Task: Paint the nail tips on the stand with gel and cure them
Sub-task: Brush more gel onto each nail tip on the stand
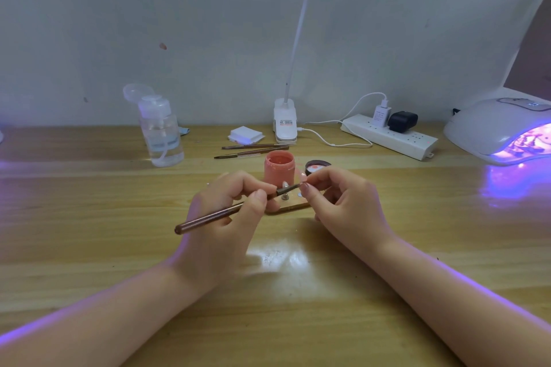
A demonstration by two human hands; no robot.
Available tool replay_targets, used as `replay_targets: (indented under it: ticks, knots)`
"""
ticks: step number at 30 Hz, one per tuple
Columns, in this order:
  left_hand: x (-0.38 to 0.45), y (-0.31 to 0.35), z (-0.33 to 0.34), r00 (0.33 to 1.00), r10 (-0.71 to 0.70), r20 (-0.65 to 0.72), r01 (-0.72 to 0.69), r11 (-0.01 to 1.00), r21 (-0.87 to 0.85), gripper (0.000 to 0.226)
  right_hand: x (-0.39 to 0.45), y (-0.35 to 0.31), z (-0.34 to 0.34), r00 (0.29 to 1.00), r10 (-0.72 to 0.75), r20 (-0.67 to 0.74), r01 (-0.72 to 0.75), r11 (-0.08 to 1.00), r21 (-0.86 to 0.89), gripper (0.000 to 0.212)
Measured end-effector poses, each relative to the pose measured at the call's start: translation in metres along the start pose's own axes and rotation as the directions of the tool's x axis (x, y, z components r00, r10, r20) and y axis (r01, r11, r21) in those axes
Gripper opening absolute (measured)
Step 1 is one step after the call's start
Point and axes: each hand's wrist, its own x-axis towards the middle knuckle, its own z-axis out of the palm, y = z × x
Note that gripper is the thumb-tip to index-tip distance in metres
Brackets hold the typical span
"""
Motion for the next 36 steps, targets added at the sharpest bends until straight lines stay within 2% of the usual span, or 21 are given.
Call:
replay_targets:
  ticks: [6, 12, 18, 23, 26, 30, 36]
  knots:
    - [0.0017, 0.0025, 0.0032, 0.999, -0.039, 0.015, 0.038, 0.998, 0.047, 0.024, 0.0003, 0.0002, 0.0001, 1.000, 0.004, 0.003, -0.004, 1.000, 0.010, 0.007]
    - [0.0002, 0.0023, 0.0012, 1.000, 0.003, -0.023, -0.003, 1.000, 0.028, 0.018, 0.0007, 0.0000, -0.0003, 1.000, 0.005, -0.008, -0.005, 1.000, 0.002, 0.012]
    - [0.0016, 0.0020, 0.0044, 0.997, -0.081, 0.017, 0.081, 0.996, 0.042, 0.019, 0.0010, 0.0028, 0.0010, 1.000, -0.017, -0.003, 0.017, 1.000, -0.007, 0.008]
    - [0.0001, 0.0042, 0.0024, 1.000, -0.012, 0.017, 0.012, 1.000, -0.003, 0.018, 0.0015, 0.0034, 0.0011, 1.000, -0.007, -0.013, 0.007, 1.000, -0.008, 0.018]
    - [0.0002, 0.0030, 0.0032, 0.999, -0.032, -0.003, 0.032, 0.999, -0.020, 0.010, 0.0017, 0.0035, 0.0010, 1.000, -0.014, -0.011, 0.014, 1.000, -0.009, 0.013]
    - [0.0012, 0.0018, 0.0055, 0.997, -0.080, 0.022, 0.080, 0.997, -0.008, 0.018, 0.0009, 0.0036, 0.0006, 1.000, -0.021, -0.002, 0.021, 1.000, 0.001, 0.007]
    - [0.0002, 0.0015, 0.0024, 1.000, 0.011, -0.017, -0.010, 1.000, 0.009, 0.017, 0.0014, 0.0038, 0.0007, 1.000, -0.007, -0.015, 0.007, 1.000, 0.014, 0.012]
